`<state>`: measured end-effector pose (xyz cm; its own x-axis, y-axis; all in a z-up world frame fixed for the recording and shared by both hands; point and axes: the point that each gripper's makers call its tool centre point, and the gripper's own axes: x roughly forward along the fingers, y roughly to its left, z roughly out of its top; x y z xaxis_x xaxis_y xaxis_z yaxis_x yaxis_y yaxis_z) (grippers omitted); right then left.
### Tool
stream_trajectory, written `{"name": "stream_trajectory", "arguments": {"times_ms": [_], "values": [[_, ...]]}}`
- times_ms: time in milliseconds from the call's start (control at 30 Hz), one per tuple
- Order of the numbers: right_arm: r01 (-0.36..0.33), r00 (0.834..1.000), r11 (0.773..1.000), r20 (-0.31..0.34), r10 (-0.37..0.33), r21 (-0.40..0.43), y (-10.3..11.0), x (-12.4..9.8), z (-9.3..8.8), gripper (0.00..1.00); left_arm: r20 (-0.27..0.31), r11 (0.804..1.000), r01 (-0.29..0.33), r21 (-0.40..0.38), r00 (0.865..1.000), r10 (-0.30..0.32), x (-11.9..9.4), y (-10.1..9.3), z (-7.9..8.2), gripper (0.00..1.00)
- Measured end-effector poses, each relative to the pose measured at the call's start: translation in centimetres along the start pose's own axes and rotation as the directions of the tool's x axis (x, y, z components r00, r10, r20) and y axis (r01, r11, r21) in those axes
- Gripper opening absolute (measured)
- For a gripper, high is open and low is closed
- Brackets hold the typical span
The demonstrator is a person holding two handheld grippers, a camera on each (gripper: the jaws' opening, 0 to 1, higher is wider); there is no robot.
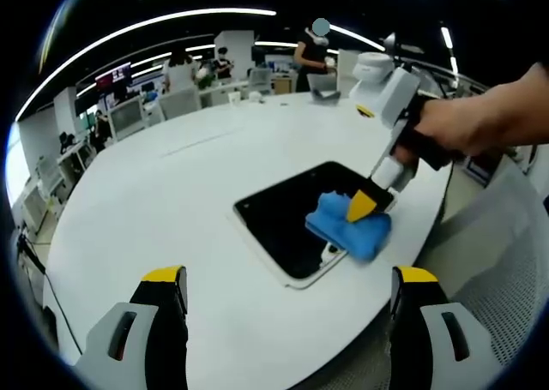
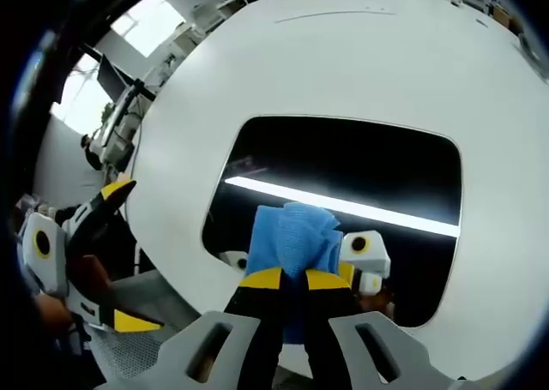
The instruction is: Wipe the mirror surface with the cleaning cloth until all visible marks leave the cleaned area.
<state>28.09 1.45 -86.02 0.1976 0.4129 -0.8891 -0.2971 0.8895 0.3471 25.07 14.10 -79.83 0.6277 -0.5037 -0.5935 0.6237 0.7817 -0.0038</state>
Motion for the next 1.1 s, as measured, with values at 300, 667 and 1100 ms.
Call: {"name": "stream_trajectory", "arguments": {"times_ms": [300,667,1100], "values": [[0.010,1.000,1.000,-0.006,-0.010,-0.010,-0.3,0.3,1.5,0.02,0.003,1.000,-0.006,-0.004,1.000,0.006,0.0,0.1,0.0,0.99],[0.021,1.000,1.000,-0.005,-0.021,-0.007,-0.8,0.4,3.1,0.02,0.007,1.000,-0.010,-0.011,1.000,0.010,0.0,0.3,0.1,0.99],[0.035,0.999,0.999,-0.008,-0.035,-0.020,-1.4,0.7,5.0,0.02,0.004,1.000,-0.008,-0.011,1.000,0.008,0.1,0.4,0.0,0.99]]}}
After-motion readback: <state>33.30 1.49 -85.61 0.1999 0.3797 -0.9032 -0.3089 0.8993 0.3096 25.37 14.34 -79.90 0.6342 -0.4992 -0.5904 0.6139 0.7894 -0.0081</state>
